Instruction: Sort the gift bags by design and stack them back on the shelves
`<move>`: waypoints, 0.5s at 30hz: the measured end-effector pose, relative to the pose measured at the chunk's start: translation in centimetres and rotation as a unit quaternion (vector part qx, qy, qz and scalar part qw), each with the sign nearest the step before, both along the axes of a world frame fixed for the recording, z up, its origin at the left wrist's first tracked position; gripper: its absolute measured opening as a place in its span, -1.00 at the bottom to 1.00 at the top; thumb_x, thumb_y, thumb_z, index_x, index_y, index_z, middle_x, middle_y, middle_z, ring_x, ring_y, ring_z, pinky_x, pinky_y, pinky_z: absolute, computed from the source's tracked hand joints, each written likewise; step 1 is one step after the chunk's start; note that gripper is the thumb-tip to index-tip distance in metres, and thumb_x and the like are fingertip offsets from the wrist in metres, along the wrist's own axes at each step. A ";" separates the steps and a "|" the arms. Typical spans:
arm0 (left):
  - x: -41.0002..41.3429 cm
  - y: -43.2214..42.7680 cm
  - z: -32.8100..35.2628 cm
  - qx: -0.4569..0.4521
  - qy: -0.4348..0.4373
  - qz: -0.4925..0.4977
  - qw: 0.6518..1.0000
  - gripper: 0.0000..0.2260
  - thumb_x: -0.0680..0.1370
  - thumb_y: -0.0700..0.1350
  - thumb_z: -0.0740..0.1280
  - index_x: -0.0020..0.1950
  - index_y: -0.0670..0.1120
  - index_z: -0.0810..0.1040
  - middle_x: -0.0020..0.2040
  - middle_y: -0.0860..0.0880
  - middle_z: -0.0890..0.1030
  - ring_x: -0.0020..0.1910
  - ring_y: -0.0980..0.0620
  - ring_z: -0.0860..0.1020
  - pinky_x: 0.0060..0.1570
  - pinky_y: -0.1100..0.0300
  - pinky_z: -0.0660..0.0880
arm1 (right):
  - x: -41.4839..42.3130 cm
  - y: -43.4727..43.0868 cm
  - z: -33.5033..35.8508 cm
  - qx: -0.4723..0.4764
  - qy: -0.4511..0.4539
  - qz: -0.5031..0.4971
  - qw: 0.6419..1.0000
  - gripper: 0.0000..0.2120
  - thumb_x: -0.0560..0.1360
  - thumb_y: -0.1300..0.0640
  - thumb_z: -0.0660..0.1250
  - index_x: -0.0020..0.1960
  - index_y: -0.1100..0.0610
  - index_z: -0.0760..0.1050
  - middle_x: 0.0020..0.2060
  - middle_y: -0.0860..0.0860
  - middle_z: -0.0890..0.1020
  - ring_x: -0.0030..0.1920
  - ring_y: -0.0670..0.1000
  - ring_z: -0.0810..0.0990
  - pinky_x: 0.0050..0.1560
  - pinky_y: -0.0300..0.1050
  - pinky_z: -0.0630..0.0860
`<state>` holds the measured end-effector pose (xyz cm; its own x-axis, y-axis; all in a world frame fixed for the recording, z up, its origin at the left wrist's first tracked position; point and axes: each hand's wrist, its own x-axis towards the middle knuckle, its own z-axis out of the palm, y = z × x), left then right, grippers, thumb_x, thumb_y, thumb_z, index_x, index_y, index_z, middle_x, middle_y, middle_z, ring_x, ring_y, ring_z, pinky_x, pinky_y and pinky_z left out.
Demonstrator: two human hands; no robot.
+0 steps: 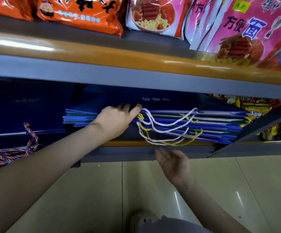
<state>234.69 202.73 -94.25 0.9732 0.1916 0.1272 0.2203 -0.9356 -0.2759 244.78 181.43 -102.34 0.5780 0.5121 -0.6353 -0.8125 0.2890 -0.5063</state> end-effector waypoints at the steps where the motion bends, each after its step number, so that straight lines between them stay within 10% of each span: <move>1: 0.1 -0.1 0.3 0.010 -0.002 0.001 1.000 -0.35 0.56 -0.02 0.27 0.52 -0.07 -0.03 0.26 -0.10 0.45 0.09 -0.06 0.55 -0.24 0.11 0.49 | 0.6 0.2 0.8 0.053 0.061 -0.048 0.996 -0.76 0.31 0.25 0.36 -0.03 0.23 0.48 0.12 0.32 0.55 0.11 0.31 0.56 0.14 0.19 0.52; 4: 0.0 -0.2 0.8 0.008 -0.020 0.007 1.000 -0.35 0.56 -0.01 0.26 0.54 -0.07 0.00 0.29 -0.09 0.43 0.13 -0.07 0.53 -0.23 0.12 0.45 | 2.2 0.1 3.9 0.142 0.158 -0.159 0.964 -0.45 0.61 0.04 0.06 0.50 0.31 0.11 0.45 0.35 0.18 0.46 0.34 0.15 0.42 0.25 0.10; 10: -0.5 -0.1 -0.8 -0.022 -0.028 -0.022 0.999 -0.21 0.07 -0.12 0.65 0.27 -0.16 0.49 0.00 -0.19 0.64 -0.16 -0.16 0.65 -0.46 0.13 0.52 | 5.3 -0.3 6.2 0.156 0.212 -0.176 0.949 -0.20 0.61 -0.23 -0.04 0.51 0.35 -0.23 0.49 0.34 -0.12 0.51 0.29 -0.14 0.46 0.20 -0.16; 15: -1.0 -2.1 -1.7 -0.033 -0.005 -0.006 0.999 -0.04 0.23 -0.14 0.57 0.48 -0.14 0.08 0.39 -0.30 0.36 0.35 -0.21 0.41 0.27 -0.11 0.40 | 5.5 0.5 7.3 0.079 0.213 -0.203 0.952 -0.34 0.66 -0.09 -0.01 0.51 0.38 -0.07 0.50 0.31 0.07 0.51 0.25 0.04 0.46 0.10 0.04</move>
<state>233.74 200.60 -95.96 0.9743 0.1874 0.1251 0.2107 -0.9544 -0.2114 250.29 181.96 -95.07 0.4563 0.4089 -0.7903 -0.7391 0.6687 -0.0808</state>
